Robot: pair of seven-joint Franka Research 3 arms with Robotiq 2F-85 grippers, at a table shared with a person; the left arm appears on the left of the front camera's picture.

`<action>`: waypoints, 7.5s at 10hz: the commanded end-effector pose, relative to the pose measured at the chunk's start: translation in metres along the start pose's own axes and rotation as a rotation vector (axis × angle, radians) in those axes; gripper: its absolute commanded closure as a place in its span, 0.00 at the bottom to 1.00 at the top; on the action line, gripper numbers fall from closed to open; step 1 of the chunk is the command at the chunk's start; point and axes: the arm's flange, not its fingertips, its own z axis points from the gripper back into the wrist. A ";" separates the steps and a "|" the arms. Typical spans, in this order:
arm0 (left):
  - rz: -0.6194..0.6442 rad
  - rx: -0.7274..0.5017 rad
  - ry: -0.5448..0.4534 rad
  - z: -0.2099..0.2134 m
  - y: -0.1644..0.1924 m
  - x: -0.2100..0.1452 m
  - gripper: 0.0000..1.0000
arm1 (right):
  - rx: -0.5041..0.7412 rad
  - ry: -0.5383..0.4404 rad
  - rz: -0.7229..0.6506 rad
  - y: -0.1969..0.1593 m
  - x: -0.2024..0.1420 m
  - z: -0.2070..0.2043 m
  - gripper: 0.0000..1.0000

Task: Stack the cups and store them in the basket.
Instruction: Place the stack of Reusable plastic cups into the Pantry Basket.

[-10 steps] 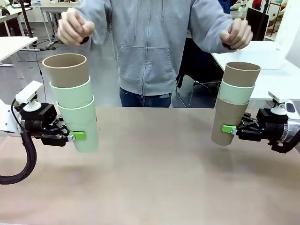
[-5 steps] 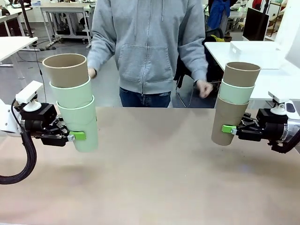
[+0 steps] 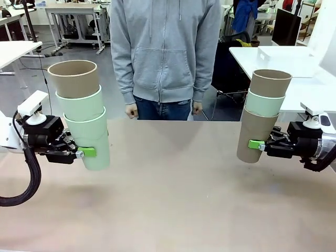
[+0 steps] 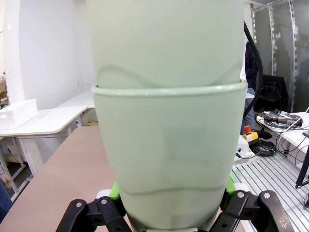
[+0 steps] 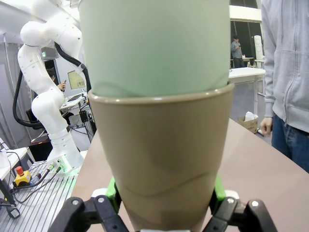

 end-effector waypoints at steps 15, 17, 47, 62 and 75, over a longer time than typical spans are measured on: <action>-0.007 0.001 -0.008 0.001 0.000 0.002 0.16 | -0.001 -0.008 0.011 0.001 0.005 0.000 0.15; -0.007 0.001 -0.008 0.001 0.000 0.002 0.16 | -0.001 -0.008 0.011 0.001 0.005 0.000 0.15; -0.007 0.001 -0.008 0.001 0.000 0.002 0.16 | -0.001 -0.008 0.011 0.001 0.005 0.000 0.15; -0.007 0.001 -0.008 0.001 0.000 0.002 0.16 | -0.001 -0.008 0.011 0.001 0.005 0.000 0.15; -0.007 0.001 -0.008 0.001 0.000 0.002 0.16 | -0.001 -0.008 0.011 0.001 0.005 0.000 0.15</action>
